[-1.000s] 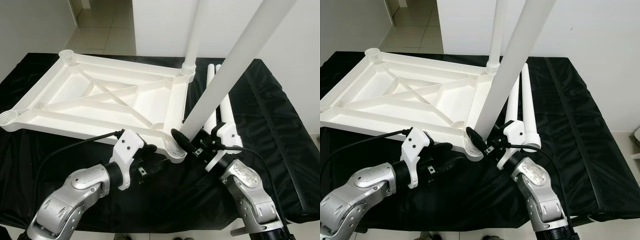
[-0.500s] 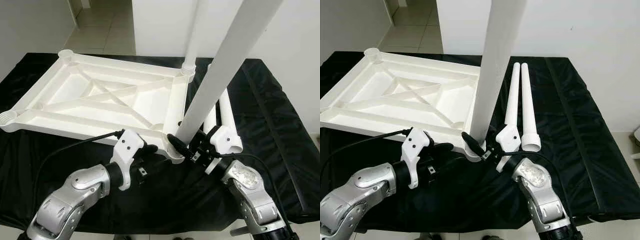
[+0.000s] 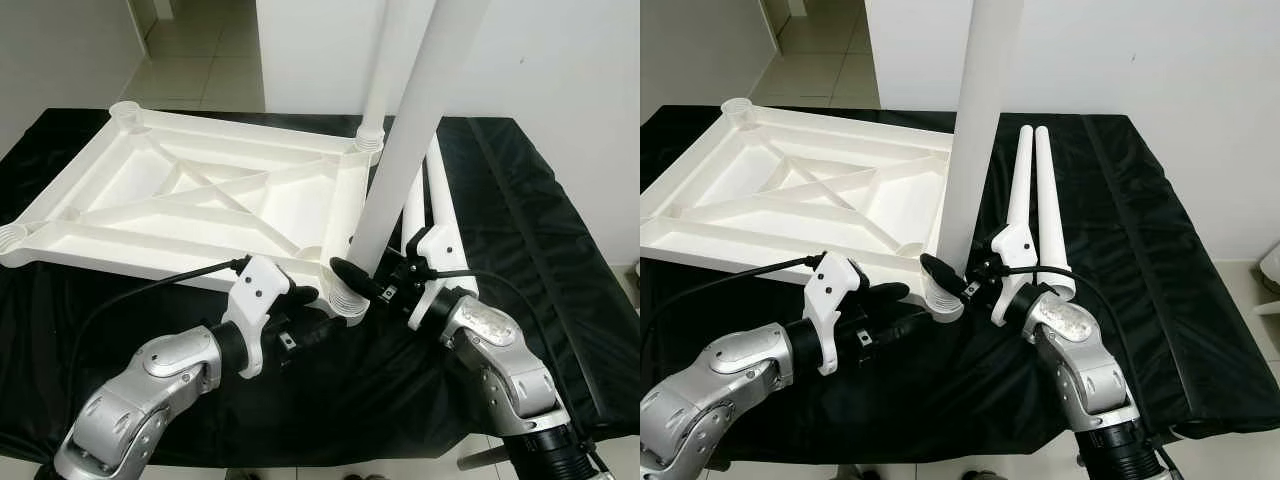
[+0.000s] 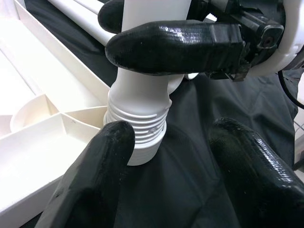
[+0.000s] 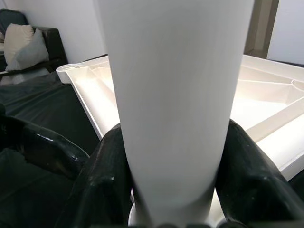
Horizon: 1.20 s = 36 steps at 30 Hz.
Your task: Building children table
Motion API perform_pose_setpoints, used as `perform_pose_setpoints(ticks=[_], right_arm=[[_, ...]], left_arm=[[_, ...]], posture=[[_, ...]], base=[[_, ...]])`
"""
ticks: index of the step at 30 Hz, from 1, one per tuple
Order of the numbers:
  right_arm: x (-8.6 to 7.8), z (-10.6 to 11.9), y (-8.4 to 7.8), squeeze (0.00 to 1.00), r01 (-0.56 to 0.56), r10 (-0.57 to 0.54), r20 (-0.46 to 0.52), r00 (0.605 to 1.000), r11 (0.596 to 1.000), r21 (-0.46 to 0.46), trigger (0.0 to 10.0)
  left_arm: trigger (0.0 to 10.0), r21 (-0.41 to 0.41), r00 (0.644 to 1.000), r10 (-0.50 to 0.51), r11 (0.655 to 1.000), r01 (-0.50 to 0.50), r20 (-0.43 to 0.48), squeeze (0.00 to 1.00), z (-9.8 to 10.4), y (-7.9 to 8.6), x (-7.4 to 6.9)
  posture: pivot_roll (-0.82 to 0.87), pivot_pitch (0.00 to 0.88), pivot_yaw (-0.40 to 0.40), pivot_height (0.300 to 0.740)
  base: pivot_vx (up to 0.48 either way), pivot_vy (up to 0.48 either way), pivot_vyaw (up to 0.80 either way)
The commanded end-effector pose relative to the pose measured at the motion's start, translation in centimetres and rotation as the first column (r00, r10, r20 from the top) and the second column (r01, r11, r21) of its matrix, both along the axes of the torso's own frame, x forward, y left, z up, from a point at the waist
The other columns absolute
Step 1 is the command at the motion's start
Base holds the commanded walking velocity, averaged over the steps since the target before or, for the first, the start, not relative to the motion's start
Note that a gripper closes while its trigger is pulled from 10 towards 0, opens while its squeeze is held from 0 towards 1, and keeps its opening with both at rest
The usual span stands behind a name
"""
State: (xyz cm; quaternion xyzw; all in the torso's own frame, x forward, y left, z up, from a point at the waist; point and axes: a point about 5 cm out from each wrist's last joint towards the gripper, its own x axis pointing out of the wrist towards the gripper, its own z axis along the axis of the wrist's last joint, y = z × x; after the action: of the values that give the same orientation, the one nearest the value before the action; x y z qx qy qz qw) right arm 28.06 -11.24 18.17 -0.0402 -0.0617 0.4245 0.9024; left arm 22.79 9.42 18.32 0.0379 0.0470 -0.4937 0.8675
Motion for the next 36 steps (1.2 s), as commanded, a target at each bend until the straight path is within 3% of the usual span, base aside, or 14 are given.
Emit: perform_pose_setpoints(ticks=[1, 4, 8, 16, 26, 31, 36], right_arm=[[-0.1, -3.0, -0.4, 0.0, 0.009, -0.017, -0.162, 0.987, 0.999, -0.054, 10.0], [0.2, -4.0, -1.1, 0.0, 0.069, -0.071, -0.228, 0.971, 0.997, -0.018, 10.0], [0.4, -4.1, -1.2, 0.0, 0.105, -0.1, -0.24, 0.966, 0.994, 0.006, 10.0], [-0.9, -3.4, -0.5, 0.0, 0.101, -0.099, -0.097, 0.99, 0.995, 0.02, 10.0], [-1.2, -3.6, -0.5, 0.0, 0.121, -0.121, -0.085, 0.989, 0.993, -0.008, 10.0], [-1.5, -3.5, -0.1, 0.0, 0.197, -0.197, -0.03, 0.98, 0.98, -0.019, 10.0], [-1.5, -3.7, 0.0, 0.0, 0.259, -0.26, -0.036, 0.965, 0.966, -0.015, 10.0]], left_arm=[[10.0, -0.004, 0.999, -0.044, 0.999, 0.044, 0.007, 0.0, 0.2, -0.2, -0.4], [10.0, -0.005, 0.999, -0.039, 0.999, 0.04, 0.008, 0.0, 0.2, -0.2, -0.5], [10.0, -0.006, 0.999, -0.038, 0.999, 0.039, 0.007, 0.0, 0.3, -0.2, -0.5], [10.0, -0.004, 0.999, -0.035, 0.999, 0.035, 0.003, 0.0, 0.3, 0.0, -0.6], [10.0, -0.006, 0.999, -0.036, 0.999, 0.036, 0.0, 0.0, 0.3, 0.0, -0.7], [10.0, -0.007, 0.999, -0.032, 0.999, 0.032, 0.0, 0.0, 0.3, -0.1, -0.7], [10.0, -0.008, 1.0, -0.031, 0.999, 0.031, -0.003, 0.0, 0.2, -0.1, -0.8]], posture=[[-0.03, 0.151, 0.002, 0.74], [-0.02, 0.15, 0.001, 0.74], [-0.02, 0.152, 0.0, 0.74], [-0.02, 0.162, 0.004, 0.74], [-0.02, 0.162, 0.004, 0.74], [-0.02, 0.165, 0.0, 0.74], [-0.02, 0.168, -0.002, 0.74]], base=[[0.0, 0.0, 0.0], [0.0, 0.0, 0.0], [0.0, 0.0, 0.0], [0.0, 0.0, 0.0], [0.0, 0.0, 0.0], [0.0, 0.0, 0.0], [0.0, 0.0, 0.0]])
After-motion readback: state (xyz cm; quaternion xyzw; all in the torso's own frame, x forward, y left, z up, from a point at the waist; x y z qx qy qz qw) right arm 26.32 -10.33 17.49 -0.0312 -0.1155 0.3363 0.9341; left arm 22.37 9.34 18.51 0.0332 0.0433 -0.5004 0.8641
